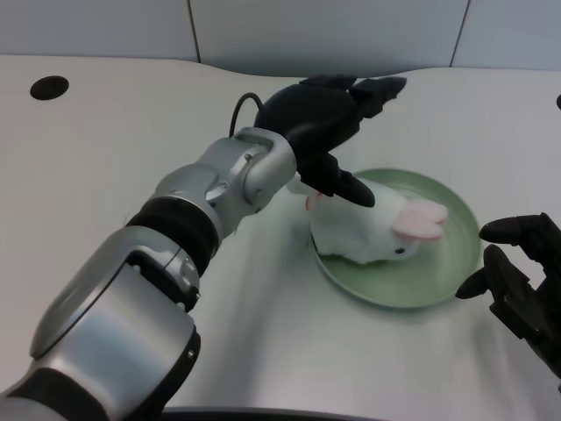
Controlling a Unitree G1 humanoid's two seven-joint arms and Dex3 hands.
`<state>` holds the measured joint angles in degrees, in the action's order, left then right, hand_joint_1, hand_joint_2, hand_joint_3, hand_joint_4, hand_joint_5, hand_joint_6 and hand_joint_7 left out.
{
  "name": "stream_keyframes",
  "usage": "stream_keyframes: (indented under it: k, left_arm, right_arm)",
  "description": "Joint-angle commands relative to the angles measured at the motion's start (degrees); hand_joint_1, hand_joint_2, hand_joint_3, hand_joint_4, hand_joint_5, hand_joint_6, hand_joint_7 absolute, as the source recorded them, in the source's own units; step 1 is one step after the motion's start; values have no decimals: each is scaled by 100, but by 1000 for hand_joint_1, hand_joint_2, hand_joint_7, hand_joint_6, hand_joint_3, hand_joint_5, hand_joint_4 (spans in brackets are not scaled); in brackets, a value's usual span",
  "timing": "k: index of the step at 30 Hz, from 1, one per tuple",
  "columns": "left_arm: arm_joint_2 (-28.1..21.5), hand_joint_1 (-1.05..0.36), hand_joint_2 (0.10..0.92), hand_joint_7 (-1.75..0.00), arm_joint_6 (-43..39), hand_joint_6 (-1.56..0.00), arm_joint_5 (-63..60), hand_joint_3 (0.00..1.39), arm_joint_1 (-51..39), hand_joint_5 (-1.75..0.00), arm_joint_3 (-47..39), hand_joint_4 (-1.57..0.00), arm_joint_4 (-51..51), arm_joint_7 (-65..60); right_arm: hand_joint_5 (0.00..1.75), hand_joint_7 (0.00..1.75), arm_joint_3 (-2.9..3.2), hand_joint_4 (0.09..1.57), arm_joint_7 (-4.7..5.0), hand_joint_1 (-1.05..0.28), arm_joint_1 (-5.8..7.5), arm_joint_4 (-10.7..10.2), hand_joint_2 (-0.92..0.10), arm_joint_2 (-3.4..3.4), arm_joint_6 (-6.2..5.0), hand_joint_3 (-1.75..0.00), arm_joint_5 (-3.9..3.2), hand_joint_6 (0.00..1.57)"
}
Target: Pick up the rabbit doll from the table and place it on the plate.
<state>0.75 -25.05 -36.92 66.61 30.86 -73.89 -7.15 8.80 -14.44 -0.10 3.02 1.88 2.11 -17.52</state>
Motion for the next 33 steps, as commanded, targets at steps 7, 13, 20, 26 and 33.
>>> stream_keyframes:
  k: [7, 13, 20, 26, 33]
  left_arm:
    - [-517, -909, 921, -46, -361, -105, 587, 226, -504, -20, -542, -33, 291, 713]
    - [-1029, -754, 921, -66, -937, -212, 2330, 424, -1940, -72, -1837, -117, 1214, 1970]
    - [-1377, -594, 921, -131, -149, -419, 3714, 480, -3718, -260, -2853, -452, 3179, 2551]
    - [-1464, -512, 921, -164, 1424, -759, 4303, 491, -4851, -1190, -3285, -490, 4734, 2592]
    - [-1453, -480, 921, -1423, 2300, -456, 4601, 504, -5532, -1732, -3480, -486, 5460, 2713]
  right_arm:
    - [1746, 1648, 76, 395, 92, -220, -50, 19, -921, 103, 66, -621, 11, 111]
    - [1746, 1631, 66, 348, 98, -215, 2, -78, -921, 113, 96, -641, 6, 106]
    - [1746, 1627, 133, 345, 126, -227, -12, -163, -921, 132, 250, -639, -95, 110]
    - [1746, 1610, 219, 363, 146, -230, -68, -77, -921, 235, 218, -646, -48, 120]
    - [1746, 1595, 363, 358, 188, -228, -216, 147, -921, 195, 180, -663, -95, 123]
